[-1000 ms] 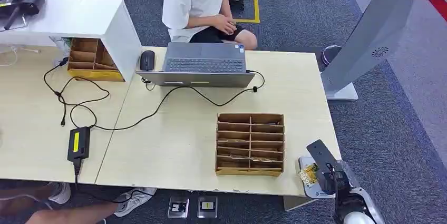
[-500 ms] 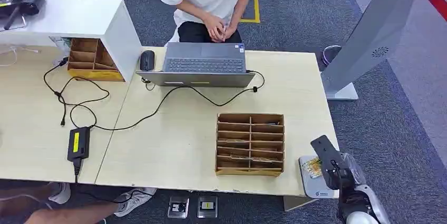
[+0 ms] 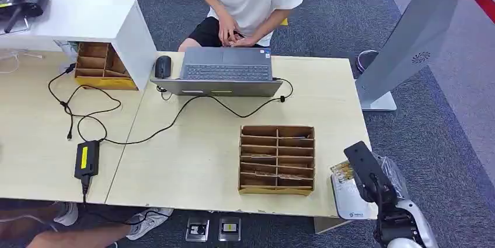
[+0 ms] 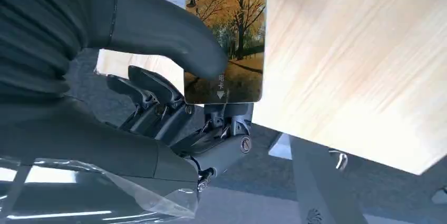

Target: Pass the card to the sensor for recognition and then transmit it.

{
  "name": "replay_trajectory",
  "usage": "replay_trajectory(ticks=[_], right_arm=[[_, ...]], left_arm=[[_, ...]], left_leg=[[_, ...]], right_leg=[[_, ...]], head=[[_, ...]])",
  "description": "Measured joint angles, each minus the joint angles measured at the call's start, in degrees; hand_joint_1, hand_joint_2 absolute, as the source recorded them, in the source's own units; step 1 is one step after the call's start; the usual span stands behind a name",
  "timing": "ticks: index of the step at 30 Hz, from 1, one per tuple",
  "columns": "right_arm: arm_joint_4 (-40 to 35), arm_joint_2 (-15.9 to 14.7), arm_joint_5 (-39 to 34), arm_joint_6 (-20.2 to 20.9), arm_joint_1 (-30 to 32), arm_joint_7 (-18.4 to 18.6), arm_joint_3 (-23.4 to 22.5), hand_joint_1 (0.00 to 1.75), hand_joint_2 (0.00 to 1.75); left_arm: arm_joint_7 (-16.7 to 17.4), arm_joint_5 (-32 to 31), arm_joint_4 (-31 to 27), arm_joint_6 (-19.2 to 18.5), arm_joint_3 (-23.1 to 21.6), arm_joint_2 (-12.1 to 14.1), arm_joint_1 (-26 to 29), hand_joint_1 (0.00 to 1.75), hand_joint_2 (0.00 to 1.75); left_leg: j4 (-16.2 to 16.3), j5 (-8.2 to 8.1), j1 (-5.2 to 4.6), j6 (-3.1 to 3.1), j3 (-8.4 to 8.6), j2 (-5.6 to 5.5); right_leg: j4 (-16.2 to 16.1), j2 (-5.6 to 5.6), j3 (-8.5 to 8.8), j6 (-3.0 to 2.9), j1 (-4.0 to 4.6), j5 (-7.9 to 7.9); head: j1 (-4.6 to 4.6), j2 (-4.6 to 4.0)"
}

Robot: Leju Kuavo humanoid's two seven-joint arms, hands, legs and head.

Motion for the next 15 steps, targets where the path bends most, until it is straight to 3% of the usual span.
replay_trajectory(ticks=[15], right_arm=[[-5.98,0.83,0.72,-1.03,-1.31,-9.70,2.23,1.75,1.75]], left_arm=[[-0.20,-0.13,0.00,-0.02,0.00,0.02,0.00,0.00,0.00]], left_leg=[[-0.01,0.00,0.01,0.00,-0.01,-0.01]], right_leg=[[0.01,-0.02,0.01,0.00,0.01,0.00]], head=[[0.00,-0.02]])
